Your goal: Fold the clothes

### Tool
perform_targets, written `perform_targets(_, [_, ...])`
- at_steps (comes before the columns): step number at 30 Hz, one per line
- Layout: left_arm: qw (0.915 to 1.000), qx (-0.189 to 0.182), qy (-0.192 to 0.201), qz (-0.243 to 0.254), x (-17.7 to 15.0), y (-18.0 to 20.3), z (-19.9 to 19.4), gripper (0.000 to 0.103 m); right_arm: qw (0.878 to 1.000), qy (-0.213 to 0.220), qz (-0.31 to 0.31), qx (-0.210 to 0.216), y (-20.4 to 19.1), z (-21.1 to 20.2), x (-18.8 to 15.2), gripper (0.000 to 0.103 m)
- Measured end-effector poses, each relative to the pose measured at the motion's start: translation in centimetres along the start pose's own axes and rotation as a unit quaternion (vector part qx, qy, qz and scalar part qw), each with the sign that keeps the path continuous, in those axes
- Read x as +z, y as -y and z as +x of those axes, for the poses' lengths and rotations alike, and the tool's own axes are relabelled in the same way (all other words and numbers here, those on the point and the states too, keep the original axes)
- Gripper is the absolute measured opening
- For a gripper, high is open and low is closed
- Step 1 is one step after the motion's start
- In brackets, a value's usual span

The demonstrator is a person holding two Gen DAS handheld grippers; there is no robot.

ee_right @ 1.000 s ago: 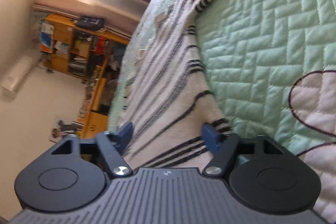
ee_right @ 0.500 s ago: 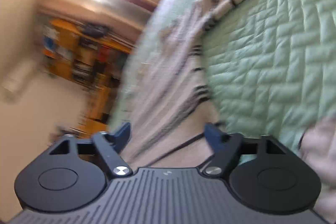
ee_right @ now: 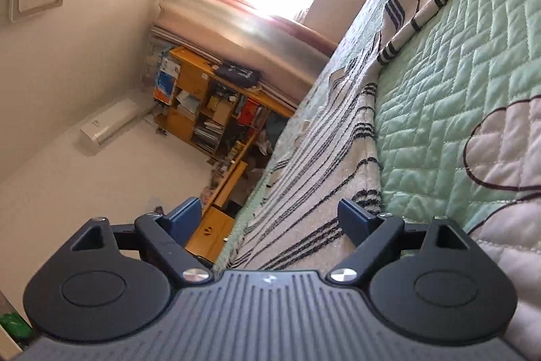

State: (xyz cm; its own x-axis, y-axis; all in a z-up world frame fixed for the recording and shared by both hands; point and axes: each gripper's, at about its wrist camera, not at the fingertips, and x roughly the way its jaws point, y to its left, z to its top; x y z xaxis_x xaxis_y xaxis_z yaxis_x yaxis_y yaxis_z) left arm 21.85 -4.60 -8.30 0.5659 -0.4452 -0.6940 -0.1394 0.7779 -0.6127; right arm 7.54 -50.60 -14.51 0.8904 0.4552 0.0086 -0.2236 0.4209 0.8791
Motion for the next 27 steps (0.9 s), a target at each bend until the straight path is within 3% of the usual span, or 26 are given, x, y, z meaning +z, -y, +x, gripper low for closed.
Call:
perform_targets(4, [0.9997,-0.018,0.010,-0.016,-0.7,-0.6,-2.3,0.101,0.999,0.015,0.024,0.021,1.1,-1.2,-0.2,0.086])
perform_targets(7, [0.9969,-0.068,0.026,-0.032,0.3,0.0,-3.4,0.102,0.999,0.018,0.027,0.023,1.1,-1.5,-0.3,0.086])
perform_targets(11, [0.9917,-0.119,0.046,-0.017,3.1,2.4,-2.7,0.102,1.000,0.016,0.021,0.017,0.9,-1.4,-0.4,0.085])
perform_targets(14, [0.9951,-0.091,0.028,-0.028,4.3,1.3,0.9,0.102,1.000,0.014,0.018,0.014,0.9,-1.2,-0.4,0.084])
perform_targets(16, [0.9981,-0.031,0.021,-0.049,4.4,-0.7,2.9,0.089,1.000,0.014,0.020,0.013,1.1,-1.2,-0.3,0.083])
perform_targets(19, [0.9960,-0.058,0.036,-0.058,3.9,-1.9,2.0,0.088,0.999,0.016,0.024,0.017,1.2,-1.3,-0.3,0.083])
perform_targets(20, [0.9972,-0.052,0.032,-0.045,3.8,-1.5,1.8,0.088,0.999,0.018,0.028,0.021,1.4,-1.3,-0.3,0.083])
perform_targets(23, [0.9977,-0.051,0.033,-0.030,4.3,0.4,0.9,0.101,0.998,0.026,0.042,0.037,2.0,-1.4,-0.3,0.082])
perform_targets(27, [0.9971,-0.068,0.033,-0.005,6.5,3.6,2.2,0.102,0.997,0.030,0.047,0.044,2.2,-1.5,-0.2,0.082])
